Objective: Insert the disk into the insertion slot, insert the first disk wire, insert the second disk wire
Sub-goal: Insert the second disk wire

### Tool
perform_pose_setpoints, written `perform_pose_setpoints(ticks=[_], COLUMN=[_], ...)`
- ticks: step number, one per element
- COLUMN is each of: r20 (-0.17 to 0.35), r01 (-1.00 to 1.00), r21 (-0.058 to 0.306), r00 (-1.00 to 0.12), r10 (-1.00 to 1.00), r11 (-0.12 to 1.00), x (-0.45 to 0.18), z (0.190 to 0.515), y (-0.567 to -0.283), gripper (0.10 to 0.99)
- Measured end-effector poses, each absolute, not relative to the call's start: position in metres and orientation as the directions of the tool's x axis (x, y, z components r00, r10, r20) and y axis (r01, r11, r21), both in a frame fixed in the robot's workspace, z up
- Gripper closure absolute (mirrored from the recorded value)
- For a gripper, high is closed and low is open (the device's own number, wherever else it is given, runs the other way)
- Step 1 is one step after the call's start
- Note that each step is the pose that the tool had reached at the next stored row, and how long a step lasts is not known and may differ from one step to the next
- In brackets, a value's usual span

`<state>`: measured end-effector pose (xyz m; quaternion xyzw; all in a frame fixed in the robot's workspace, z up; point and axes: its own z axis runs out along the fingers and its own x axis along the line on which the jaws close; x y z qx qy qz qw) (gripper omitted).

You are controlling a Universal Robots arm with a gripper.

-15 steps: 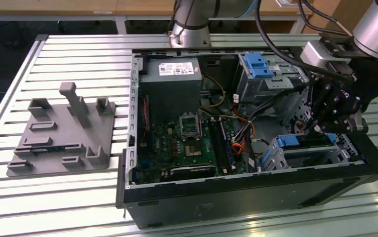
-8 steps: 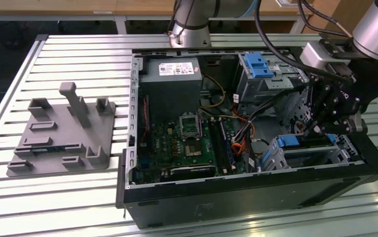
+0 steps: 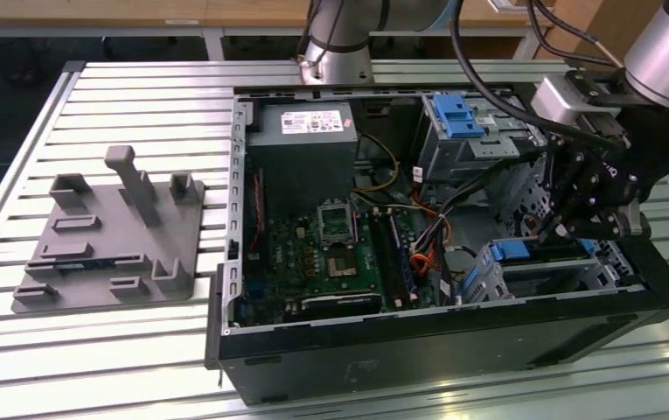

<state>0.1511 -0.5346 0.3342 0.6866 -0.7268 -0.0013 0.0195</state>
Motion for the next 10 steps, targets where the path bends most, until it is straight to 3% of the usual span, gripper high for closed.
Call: perform_pose_setpoints(ticks=[10], r20=[0.026], r01=[-0.999], r21=[0.029], r00=[-0.044], r10=[-0.999], r11=[0.045], x=[0.1511], z=[0.3339], y=[-0.5345], gripper=[0.941])
